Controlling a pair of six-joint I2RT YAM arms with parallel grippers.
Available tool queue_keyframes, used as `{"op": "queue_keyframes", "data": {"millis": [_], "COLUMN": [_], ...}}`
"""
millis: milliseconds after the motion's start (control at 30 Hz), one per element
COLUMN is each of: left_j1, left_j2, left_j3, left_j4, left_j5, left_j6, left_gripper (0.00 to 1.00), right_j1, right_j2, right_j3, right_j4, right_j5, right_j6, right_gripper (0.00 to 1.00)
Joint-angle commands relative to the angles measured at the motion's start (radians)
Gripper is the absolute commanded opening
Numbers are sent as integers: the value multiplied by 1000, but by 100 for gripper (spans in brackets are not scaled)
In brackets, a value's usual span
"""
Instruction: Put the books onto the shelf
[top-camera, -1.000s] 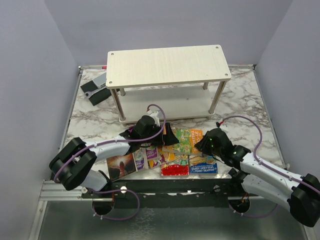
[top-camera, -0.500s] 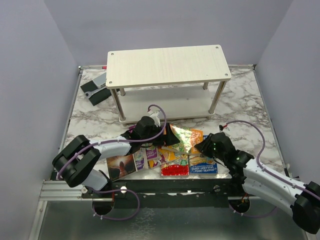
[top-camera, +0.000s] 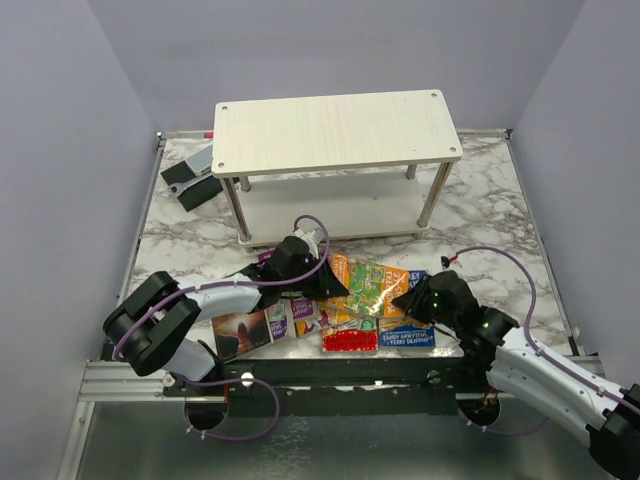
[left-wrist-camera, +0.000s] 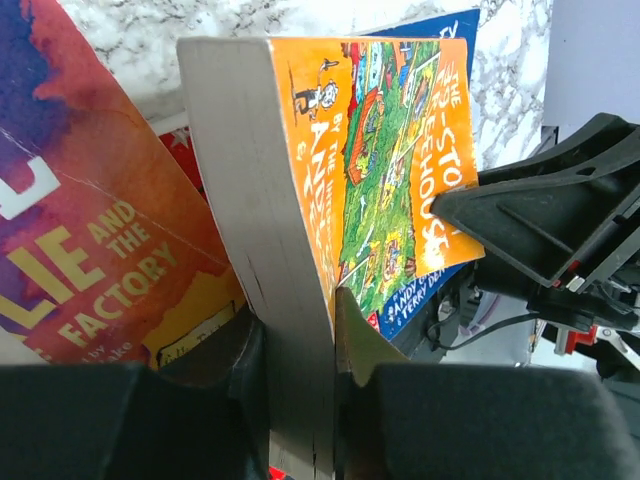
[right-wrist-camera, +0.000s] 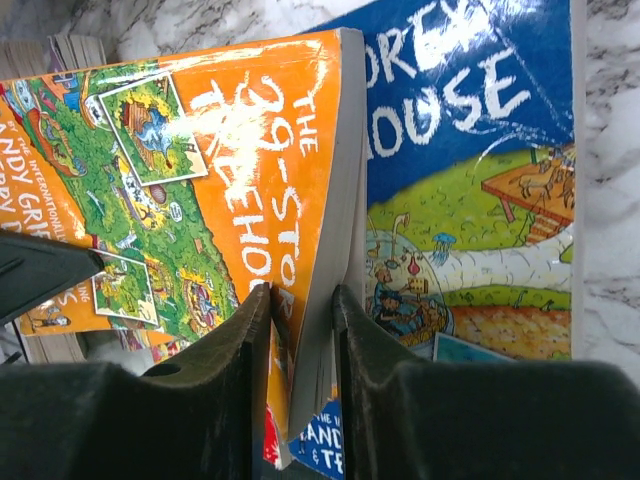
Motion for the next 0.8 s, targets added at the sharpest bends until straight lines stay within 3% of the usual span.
{"op": "queue_keyframes", "data": {"millis": [0, 167, 300, 400, 467, 700, 767], "left_j1": [-27, -27, -27, -26, -27, -26, -27], "left_j2": [-41, -105, -176, -241, -283, -422, -455], "left_j3": [-17, -8, -13, -21, -27, -28, -24], "left_j4": [-105, -96, -82, -66, -54, -47, -50], "left_j5": [72, 67, 61, 51, 46, 12, 0], "left_j6": [5, -17, -36, -55, -69, -96, -105], "left_gripper": [4, 0, 0, 0, 0, 0, 0], "right_j1": [9, 11, 10, 10, 10, 10, 11], "right_j2": [-49, -92, -114, -139, -152, -195, -211], "right_j3": [-6, 19, 55, 85, 112, 236, 262], "right_j4": [-85, -116, -148, -176, -196, -274, -267], "right_j5": [-36, -41, -41, -39, -38, -54, -85], "right_j6": [4, -18, -37, -50, -61, -102, -118], "right_gripper": [0, 1, 17, 43, 55, 83, 86]}}
